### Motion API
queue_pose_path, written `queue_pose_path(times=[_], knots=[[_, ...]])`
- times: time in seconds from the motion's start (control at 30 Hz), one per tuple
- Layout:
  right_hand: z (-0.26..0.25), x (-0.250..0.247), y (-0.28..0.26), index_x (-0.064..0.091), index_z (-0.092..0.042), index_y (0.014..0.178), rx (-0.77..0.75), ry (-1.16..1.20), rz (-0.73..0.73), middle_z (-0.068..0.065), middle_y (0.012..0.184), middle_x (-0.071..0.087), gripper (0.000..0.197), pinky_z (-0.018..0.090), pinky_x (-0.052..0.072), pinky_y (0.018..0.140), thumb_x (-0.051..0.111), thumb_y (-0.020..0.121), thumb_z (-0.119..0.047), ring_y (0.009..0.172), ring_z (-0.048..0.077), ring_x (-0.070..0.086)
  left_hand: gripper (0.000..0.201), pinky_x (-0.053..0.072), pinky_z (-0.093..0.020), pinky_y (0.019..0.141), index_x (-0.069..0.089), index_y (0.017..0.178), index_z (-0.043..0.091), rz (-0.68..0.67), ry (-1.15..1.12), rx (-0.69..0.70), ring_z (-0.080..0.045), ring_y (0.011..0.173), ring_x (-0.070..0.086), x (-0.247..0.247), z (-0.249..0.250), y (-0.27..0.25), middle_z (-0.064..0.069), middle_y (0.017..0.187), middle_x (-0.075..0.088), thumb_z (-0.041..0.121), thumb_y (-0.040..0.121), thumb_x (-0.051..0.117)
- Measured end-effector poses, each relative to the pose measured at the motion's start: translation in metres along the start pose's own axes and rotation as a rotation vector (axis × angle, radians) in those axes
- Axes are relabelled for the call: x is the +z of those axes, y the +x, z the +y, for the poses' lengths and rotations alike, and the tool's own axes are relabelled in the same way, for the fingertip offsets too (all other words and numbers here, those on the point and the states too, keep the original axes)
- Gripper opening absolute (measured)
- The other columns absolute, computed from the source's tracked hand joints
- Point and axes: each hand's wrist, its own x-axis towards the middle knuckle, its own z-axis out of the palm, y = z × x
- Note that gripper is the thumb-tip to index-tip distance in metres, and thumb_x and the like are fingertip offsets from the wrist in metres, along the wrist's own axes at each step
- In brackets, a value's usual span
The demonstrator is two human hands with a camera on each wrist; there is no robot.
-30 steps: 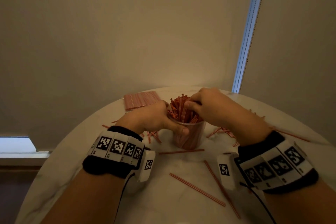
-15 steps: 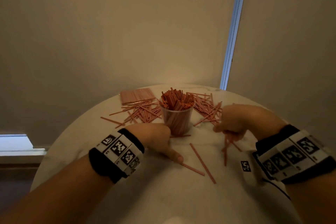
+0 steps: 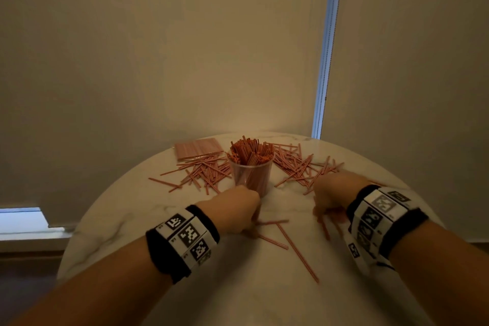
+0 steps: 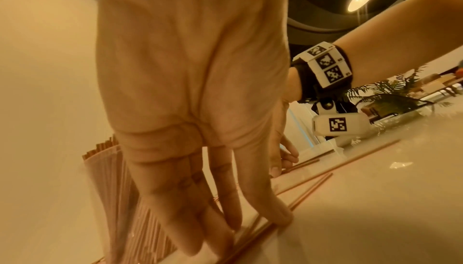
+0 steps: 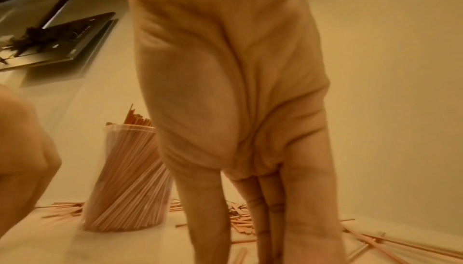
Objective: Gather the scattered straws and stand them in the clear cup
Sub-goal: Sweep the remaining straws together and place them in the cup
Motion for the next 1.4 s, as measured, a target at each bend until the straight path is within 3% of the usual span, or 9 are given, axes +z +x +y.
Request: queue_pose_path(times=[0.13, 0.37, 0.63, 0.73, 0.87, 0.97, 1.1, 1.23, 1.4], knots=[[-0.008, -0.007, -0.010, 0.069, -0.010, 0.105, -0.034, -0.050, -0.079, 0.005, 0.115, 0.071, 0.021, 0.030, 0.052, 0.081, 0.068, 0.091, -0.025, 0.102, 0.022, 0.068, 0.017, 0.055, -0.034, 0.080, 0.073, 0.109, 0.016, 0.011, 0.058, 0.089, -0.026, 0.097, 0.067, 0.001, 0.006, -0.006, -0.005, 0.108, 0.071, 0.024, 0.095, 0.072], [-0.008, 0.002, -0.022, 0.068, -0.008, 0.108, -0.018, 0.028, -0.127, 0.003, 0.082, 0.067, 0.025, 0.034, 0.058, 0.088, 0.068, 0.089, -0.025, 0.079, 0.019, 0.067, 0.032, 0.057, -0.037, 0.080, 0.062, 0.124, 0.014, -0.050, 0.169, 0.085, -0.027, 0.098, 0.064, 0.003, 0.010, -0.019, -0.009, 0.113, 0.065, 0.016, 0.093, 0.067], [-0.010, 0.021, -0.025, 0.065, -0.009, 0.109, -0.044, -0.022, -0.011, 0.002, 0.076, 0.058, 0.023, 0.029, 0.057, 0.074, 0.066, 0.090, -0.022, 0.060, 0.015, 0.056, 0.009, 0.039, -0.028, 0.067, 0.048, 0.103, 0.017, 0.101, -0.082, 0.103, -0.016, 0.078, 0.051, 0.002, 0.009, -0.030, 0.000, 0.093, 0.054, 0.025, 0.106, 0.047], [-0.005, 0.022, -0.024, 0.064, -0.011, 0.093, -0.048, -0.033, -0.003, 0.001, 0.077, 0.060, 0.017, 0.031, 0.059, 0.074, 0.068, 0.087, -0.026, 0.062, 0.015, 0.059, 0.021, 0.037, -0.022, 0.062, 0.054, 0.114, 0.019, 0.109, -0.138, 0.209, -0.008, 0.075, 0.051, 0.003, 0.032, -0.028, 0.008, 0.088, 0.053, 0.038, 0.104, 0.051], [0.002, 0.023, -0.022, 0.058, -0.014, 0.073, -0.046, 0.042, -0.033, 0.000, 0.069, 0.063, 0.023, 0.032, 0.059, 0.073, 0.071, 0.085, -0.029, 0.060, 0.015, 0.061, 0.041, 0.046, -0.029, 0.080, 0.061, 0.131, 0.017, 0.020, -0.018, 0.312, -0.018, 0.095, 0.057, 0.009, 0.064, -0.023, -0.004, 0.114, 0.063, 0.042, 0.098, 0.064], [0.008, 0.025, -0.023, 0.066, -0.013, 0.077, -0.058, 0.089, -0.084, -0.002, 0.059, 0.067, 0.019, 0.034, 0.060, 0.078, 0.071, 0.083, -0.031, 0.061, 0.016, 0.066, 0.031, 0.041, -0.029, 0.076, 0.064, 0.122, 0.013, 0.048, 0.033, 0.274, -0.018, 0.090, 0.050, 0.009, 0.072, -0.021, -0.007, 0.112, 0.059, 0.032, 0.098, 0.066], [0.019, 0.027, -0.026, 0.072, -0.017, 0.105, -0.118, 0.143, -0.119, 0.001, 0.088, 0.074, 0.028, 0.036, 0.058, 0.084, 0.069, 0.082, -0.033, 0.073, 0.016, 0.069, 0.022, 0.049, -0.036, 0.079, 0.065, 0.115, 0.011, 0.039, 0.077, 0.252, -0.026, 0.094, 0.058, 0.012, 0.066, -0.023, -0.010, 0.112, 0.059, 0.028, 0.103, 0.057], [0.028, 0.025, -0.026, 0.069, -0.017, 0.097, -0.156, 0.442, -0.145, 0.004, 0.088, 0.073, 0.011, 0.027, 0.060, 0.065, 0.070, 0.086, -0.019, 0.068, 0.017, 0.075, 0.023, 0.055, -0.046, 0.086, 0.052, 0.124, 0.009, 0.021, 0.117, 0.167, -0.031, 0.096, 0.061, 0.023, 0.056, -0.028, -0.014, 0.116, 0.059, 0.021, 0.106, 0.049], [0.022, 0.011, -0.028, 0.064, -0.012, 0.094, -0.257, 0.764, 0.033, 0.007, 0.082, 0.076, 0.009, 0.024, 0.058, 0.059, 0.070, 0.087, -0.008, 0.066, 0.015, 0.074, 0.028, 0.042, -0.031, 0.076, 0.054, 0.128, 0.003, 0.023, 0.158, 0.035, -0.032, 0.103, 0.063, 0.024, 0.029, -0.029, -0.016, 0.122, 0.062, 0.014, 0.104, 0.046]])
